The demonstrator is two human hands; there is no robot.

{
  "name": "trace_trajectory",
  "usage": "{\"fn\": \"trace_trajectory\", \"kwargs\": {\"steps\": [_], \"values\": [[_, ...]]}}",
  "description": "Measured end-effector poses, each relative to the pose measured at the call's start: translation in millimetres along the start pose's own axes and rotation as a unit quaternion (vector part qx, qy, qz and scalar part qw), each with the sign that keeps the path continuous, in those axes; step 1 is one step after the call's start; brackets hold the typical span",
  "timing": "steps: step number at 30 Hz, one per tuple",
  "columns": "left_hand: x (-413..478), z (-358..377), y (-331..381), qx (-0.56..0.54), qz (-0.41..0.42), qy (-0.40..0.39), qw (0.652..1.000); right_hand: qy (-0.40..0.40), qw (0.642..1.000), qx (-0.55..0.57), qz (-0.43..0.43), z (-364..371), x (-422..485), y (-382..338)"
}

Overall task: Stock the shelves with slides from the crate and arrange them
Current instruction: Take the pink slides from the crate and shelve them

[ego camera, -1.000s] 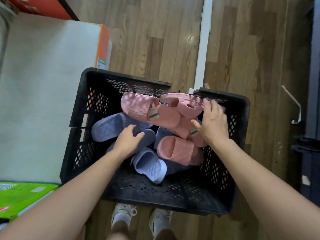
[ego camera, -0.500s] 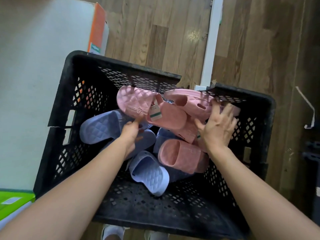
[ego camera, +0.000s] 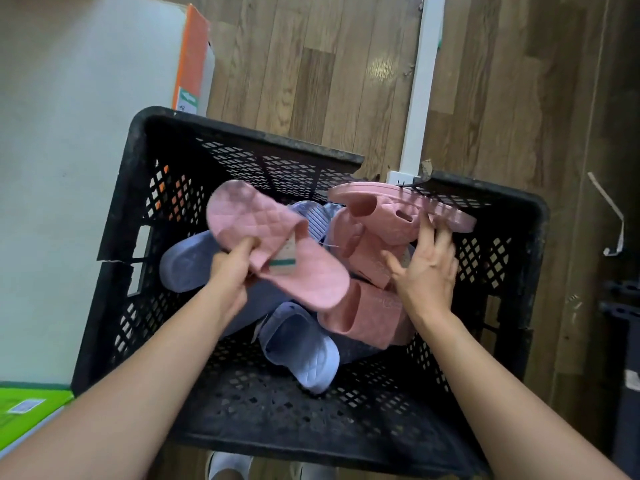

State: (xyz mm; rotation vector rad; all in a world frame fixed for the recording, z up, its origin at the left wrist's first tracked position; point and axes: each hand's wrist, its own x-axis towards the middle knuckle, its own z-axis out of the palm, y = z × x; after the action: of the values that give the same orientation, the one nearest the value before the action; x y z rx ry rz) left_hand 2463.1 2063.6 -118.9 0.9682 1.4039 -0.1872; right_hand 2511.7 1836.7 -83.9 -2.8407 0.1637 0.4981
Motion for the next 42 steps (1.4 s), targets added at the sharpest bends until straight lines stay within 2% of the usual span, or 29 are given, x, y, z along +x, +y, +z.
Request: {"fn": "trace_trajectory", "kwargs": {"steps": [3,8,13,16,20,28,33,37,42], "values": [[-11.6,-34.1,6.2,0.055,0.060,0.010,0.997,-0.004,1.000,0.013,-0.006,-3.8,-4.8,1.6],[-34.8,-69.4,15.8,0.171,0.106,-0.080,0.976,0.016,1.000,0.018,0.005,-13.3,-3.4,3.0],[-52.8,-65.8,20.0,0.129,0.132,-0.110,0.977,-0.051,0.998,-0.024,0.037,-16.7,24.6,1.5],[-57.6,-70.6,22.7,0.128,0.147,-0.112,0.974,-0.040,0.997,-0.019,0.056,-14.2,32.9,-3.0],[-59.6,-90.5,26.4,0.127,0.151,-0.119,0.973,-0.057,0.997,-0.040,0.040,-8.3,33.8,-3.5],[-67.4,-109.6,28.8,0.156,0.168,-0.142,0.963,-0.067,0.987,0.096,0.107,0.7,32.8,-17.3],[-73.3,-112.6,25.2,0.163,0.180,-0.151,0.958,-0.069,0.980,0.162,0.093,7.2,33.7,-30.5],[-69.0,-118.8,29.5,0.160,0.185,-0.133,0.960,-0.099,0.988,0.105,0.052,1.1,44.4,-31.6],[-75.7,-118.8,40.6,0.131,0.192,-0.129,0.964,-0.052,0.980,0.182,0.055,-13.2,22.7,-21.1]]}}
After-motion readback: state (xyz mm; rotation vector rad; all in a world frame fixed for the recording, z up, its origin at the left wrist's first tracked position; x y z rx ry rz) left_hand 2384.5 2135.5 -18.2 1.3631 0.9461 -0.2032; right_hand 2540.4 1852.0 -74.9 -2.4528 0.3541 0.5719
